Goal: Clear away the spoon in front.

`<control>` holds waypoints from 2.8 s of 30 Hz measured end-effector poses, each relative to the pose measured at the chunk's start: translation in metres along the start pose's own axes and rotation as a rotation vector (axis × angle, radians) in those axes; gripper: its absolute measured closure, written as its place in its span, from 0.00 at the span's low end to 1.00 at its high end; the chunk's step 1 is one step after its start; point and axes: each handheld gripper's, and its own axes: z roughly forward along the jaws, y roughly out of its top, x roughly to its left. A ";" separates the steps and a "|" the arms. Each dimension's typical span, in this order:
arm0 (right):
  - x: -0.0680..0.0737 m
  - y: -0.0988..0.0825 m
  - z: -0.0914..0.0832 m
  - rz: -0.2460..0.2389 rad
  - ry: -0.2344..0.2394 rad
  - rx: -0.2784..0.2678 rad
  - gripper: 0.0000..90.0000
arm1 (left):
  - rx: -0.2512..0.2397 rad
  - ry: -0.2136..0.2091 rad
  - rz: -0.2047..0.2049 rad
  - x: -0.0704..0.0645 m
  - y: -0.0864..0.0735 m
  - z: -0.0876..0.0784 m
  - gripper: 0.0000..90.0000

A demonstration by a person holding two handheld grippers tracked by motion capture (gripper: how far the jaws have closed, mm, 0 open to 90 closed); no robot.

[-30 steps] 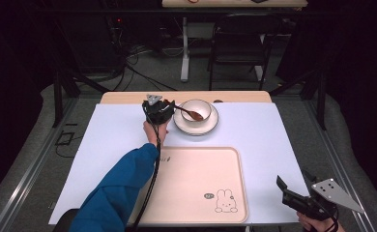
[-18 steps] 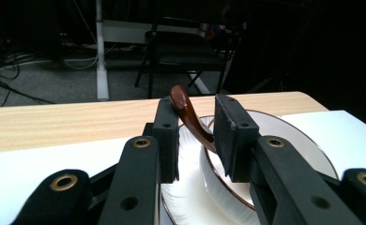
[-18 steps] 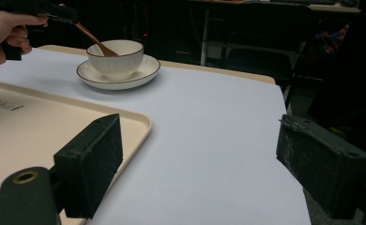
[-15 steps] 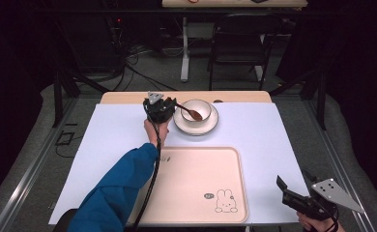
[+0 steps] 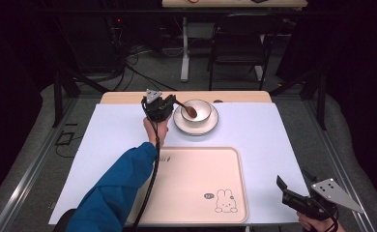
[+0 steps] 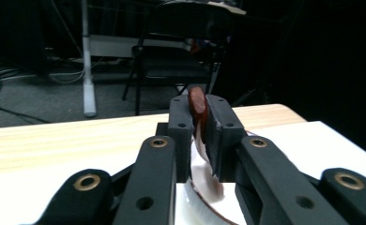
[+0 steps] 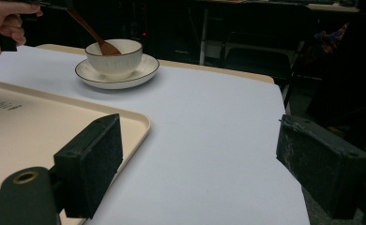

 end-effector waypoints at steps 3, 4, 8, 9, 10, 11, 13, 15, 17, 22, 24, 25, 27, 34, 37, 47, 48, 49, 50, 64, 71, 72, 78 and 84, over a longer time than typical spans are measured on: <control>0.000 0.000 0.000 0.000 -0.002 0.002 0.16 | 0.006 -0.012 0.016 -0.002 0.002 -0.001 0.93; 0.000 0.000 0.000 -0.001 -0.001 0.001 0.16 | 0.007 -0.016 0.022 -0.002 0.003 -0.001 0.93; 0.000 0.000 0.000 -0.001 -0.003 0.002 0.16 | 0.013 -0.028 0.027 -0.002 0.004 -0.002 0.93; 0.000 0.000 0.000 0.000 -0.003 0.002 0.16 | 0.013 -0.028 0.026 -0.002 0.005 -0.002 0.93; 0.000 0.000 0.000 0.000 -0.003 0.002 0.16 | 0.010 -0.029 0.025 -0.001 0.006 -0.003 0.93; 0.000 0.000 0.000 0.000 -0.003 0.002 0.16 | 0.009 -0.034 0.028 -0.001 0.007 -0.004 0.93; 0.000 0.000 0.000 0.000 -0.003 0.001 0.16 | 0.008 -0.035 0.032 -0.001 0.009 -0.005 0.93; 0.000 0.000 0.000 0.000 -0.003 0.001 0.16 | 0.012 -0.043 0.041 -0.001 0.012 -0.007 0.93; 0.000 0.000 0.000 -0.001 -0.003 0.000 0.16 | 0.010 -0.045 0.051 -0.001 0.015 -0.009 0.93; 0.000 0.000 0.000 -0.001 -0.004 0.000 0.16 | 0.007 -0.063 0.053 0.000 0.021 -0.016 0.93; 0.000 0.000 0.000 -0.001 -0.004 0.000 0.16 | 0.008 -0.071 0.061 0.000 0.024 -0.019 0.93; 0.000 0.000 0.000 0.000 -0.004 0.001 0.16 | 0.009 -0.073 0.064 0.001 0.025 -0.020 0.93; 0.000 0.000 0.000 0.000 -0.004 0.002 0.16 | 0.007 -0.083 0.062 0.002 0.028 -0.024 0.93; 0.000 0.000 0.000 -0.001 -0.004 -0.001 0.16 | 0.001 -0.099 0.065 0.006 0.036 -0.035 0.93; 0.000 0.000 0.000 -0.001 -0.004 0.000 0.16 | -0.001 -0.110 0.069 0.006 0.039 -0.039 0.93; 0.000 0.000 0.000 -0.002 -0.005 0.001 0.16 | 0.014 -0.145 0.088 0.010 0.049 -0.058 0.93; 0.000 0.000 0.000 -0.003 -0.004 0.001 0.16 | 0.019 -0.148 0.090 0.010 0.049 -0.060 0.93; 0.000 0.000 0.000 -0.003 -0.005 0.000 0.16 | 0.017 -0.152 0.086 0.011 0.050 -0.062 0.93; 0.000 0.000 0.000 -0.003 -0.005 0.000 0.16 | 0.025 -0.159 0.091 0.011 0.051 -0.064 0.93; 0.000 0.000 0.000 -0.001 -0.006 0.002 0.16 | 0.029 -0.210 0.111 0.017 0.066 -0.101 0.93; 0.000 0.000 0.000 -0.003 -0.006 0.001 0.16 | 0.062 -0.245 0.132 0.016 0.070 -0.118 0.93; 0.000 0.000 0.000 -0.005 -0.006 0.003 0.16 | 0.068 -0.247 0.138 0.016 0.070 -0.120 0.93; 0.000 0.000 0.000 -0.005 -0.007 0.004 0.16 | 0.101 -0.259 0.156 0.019 0.068 -0.131 0.93; 0.000 0.000 0.001 -0.003 -0.006 0.003 0.16 | 0.127 -0.269 0.166 0.022 0.066 -0.142 0.93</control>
